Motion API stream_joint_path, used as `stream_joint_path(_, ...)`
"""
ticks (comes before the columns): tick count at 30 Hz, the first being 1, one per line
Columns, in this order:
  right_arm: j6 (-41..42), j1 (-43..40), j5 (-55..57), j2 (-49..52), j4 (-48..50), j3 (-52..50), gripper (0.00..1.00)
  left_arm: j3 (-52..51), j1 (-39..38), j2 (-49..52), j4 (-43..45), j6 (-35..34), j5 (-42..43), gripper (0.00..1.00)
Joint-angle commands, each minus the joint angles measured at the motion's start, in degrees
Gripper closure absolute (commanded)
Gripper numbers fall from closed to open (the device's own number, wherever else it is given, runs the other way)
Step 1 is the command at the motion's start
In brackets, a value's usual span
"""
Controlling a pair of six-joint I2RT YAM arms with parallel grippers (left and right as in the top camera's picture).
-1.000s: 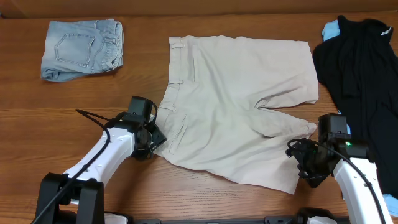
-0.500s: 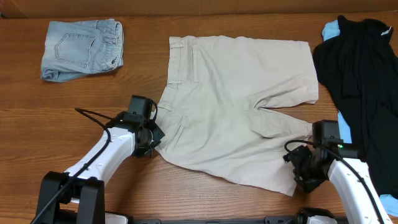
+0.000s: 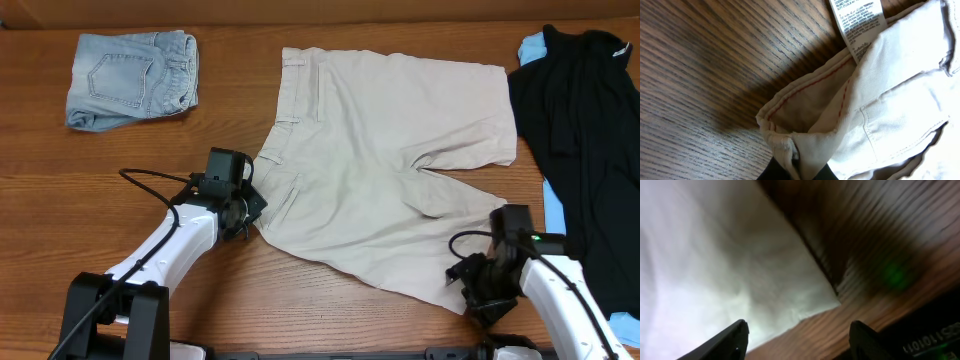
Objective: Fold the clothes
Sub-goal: 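Grasp the left side and right leg bottom edges with both grippers, then lift the bottom edges with both grippers and fold them up onto the waistband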
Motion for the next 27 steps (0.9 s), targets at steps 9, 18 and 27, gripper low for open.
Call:
stream_joint_path(9,10.8,10.93,-1.14,0.26,9.7,-5.6,0.34,-0.26,-0.11,0.5,-0.59,-0.11,-0.74,0.96)
stream_joint_path(18,13.53,10.93,3.56,3.89,11.63,-5.6,0.47,-0.26,-0.11,0.5,-1.68,1.2,-0.85,0.96)
stream_joint_path(27,10.47,10.93,0.98,4.5,10.95,-5.27,0.93,1.27,0.92,0.48,-3.85,5.07,-0.46,0.96)
